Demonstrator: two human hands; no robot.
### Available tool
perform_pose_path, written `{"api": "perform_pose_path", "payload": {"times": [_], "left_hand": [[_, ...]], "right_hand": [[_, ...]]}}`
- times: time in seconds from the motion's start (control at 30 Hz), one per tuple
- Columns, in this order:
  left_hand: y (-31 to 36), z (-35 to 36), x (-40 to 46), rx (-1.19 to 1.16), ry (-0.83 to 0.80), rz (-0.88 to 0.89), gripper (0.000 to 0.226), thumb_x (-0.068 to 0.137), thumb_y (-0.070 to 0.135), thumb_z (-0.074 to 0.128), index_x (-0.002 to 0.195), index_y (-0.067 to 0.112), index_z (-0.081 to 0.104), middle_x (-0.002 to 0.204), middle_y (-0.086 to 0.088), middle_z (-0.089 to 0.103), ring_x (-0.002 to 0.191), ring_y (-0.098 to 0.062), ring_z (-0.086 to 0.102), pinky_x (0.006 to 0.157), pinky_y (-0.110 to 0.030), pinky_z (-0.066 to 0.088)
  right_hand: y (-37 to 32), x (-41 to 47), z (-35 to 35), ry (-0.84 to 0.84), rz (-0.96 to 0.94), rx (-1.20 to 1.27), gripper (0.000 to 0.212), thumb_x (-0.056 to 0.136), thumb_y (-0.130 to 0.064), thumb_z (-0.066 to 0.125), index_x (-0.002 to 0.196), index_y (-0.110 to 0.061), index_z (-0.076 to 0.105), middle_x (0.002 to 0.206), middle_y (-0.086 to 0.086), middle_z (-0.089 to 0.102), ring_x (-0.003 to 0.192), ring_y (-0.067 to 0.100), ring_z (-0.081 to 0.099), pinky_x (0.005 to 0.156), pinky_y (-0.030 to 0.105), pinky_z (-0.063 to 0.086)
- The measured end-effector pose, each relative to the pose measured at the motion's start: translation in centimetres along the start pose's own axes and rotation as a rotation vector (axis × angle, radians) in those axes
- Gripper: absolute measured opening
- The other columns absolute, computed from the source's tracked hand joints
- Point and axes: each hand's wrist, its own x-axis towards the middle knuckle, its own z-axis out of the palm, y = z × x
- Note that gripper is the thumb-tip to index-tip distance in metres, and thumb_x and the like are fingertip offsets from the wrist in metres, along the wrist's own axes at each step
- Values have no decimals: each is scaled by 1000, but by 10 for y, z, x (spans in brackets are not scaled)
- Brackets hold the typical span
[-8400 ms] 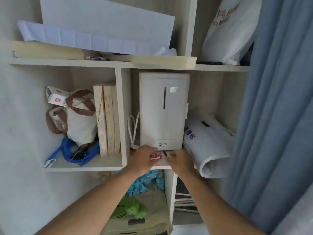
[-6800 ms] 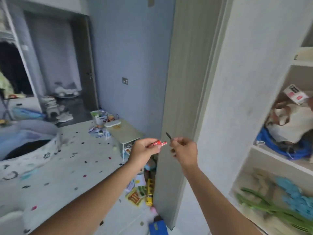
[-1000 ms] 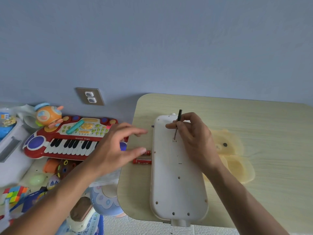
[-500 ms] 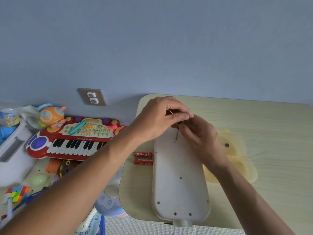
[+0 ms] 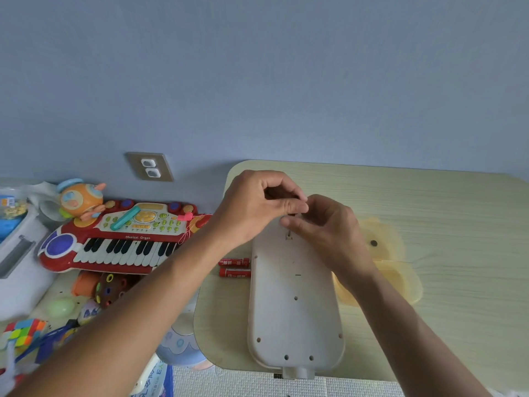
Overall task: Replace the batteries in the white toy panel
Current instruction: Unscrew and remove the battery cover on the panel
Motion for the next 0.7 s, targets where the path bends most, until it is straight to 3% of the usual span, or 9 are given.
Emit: {"api": "perform_pose_path", "payload": {"times": [0.07,0.13,0.2,0.3,0.33,0.4,0.5,0.57,0.7], "left_hand": [[2,3,1,20,12,-8,14,75,20,86,82,13,77,77,-1,75,71,-19,71,69,-28,57],[2,2,1,34,-41,-10,7,84,18,79,90,17,78,87,5,77,82,-15,72,77,-28,57],[0,-2,-2,35,-77,6,15,89,10,72,99,19,79,95,8,78,95,-10,72,86,-26,56],[1,1,-4,34,-19,2,9,83,11,79,90,16,80,87,6,78,87,-9,72,82,-28,57],[3,4,-4,31,10,-4,9,78,14,83,86,15,79,82,5,77,81,-11,71,77,-29,58],[7,8,-4,39,37,-9,13,73,19,87,82,15,77,78,2,75,73,-16,69,68,-29,59],[4,6,-5,43,-9,-10,13,81,17,81,94,20,79,84,9,75,73,-11,67,69,-26,57],[2,3,-7,31,-7,0,13,83,12,78,95,18,80,85,9,77,73,-10,70,72,-22,56],[4,8,-8,29,81,-10,12,74,16,87,80,12,77,74,5,75,68,-8,68,67,-24,57]], "right_hand": [[2,2,-1,35,16,1,15,84,-24,81,79,-12,74,70,12,65,65,11,49,60,27,40],[1,1,-2,10,24,25,8,88,-20,77,88,-12,79,80,6,76,69,6,56,64,22,44],[-1,-1,-4,-35,9,21,11,93,-17,72,99,-15,81,87,3,79,72,1,60,66,15,46],[-3,-3,-2,-54,-5,-29,4,91,-21,74,90,-19,77,73,5,67,63,8,52,58,23,42],[-1,-2,-1,-31,4,-26,11,87,-24,78,86,-14,74,72,12,64,62,14,50,57,27,41],[0,-1,0,20,15,-13,28,85,-27,80,80,-3,67,67,14,57,60,11,43,53,24,36],[-3,-1,-2,-6,9,6,20,90,-25,76,86,-5,75,79,22,67,68,8,48,61,26,40],[-4,-2,-2,-47,-1,-7,13,93,-22,73,94,-11,79,87,19,73,73,7,54,67,27,44],[-2,-2,0,-15,16,-16,18,84,-24,80,83,-8,73,73,13,67,66,8,52,60,24,42]]}}
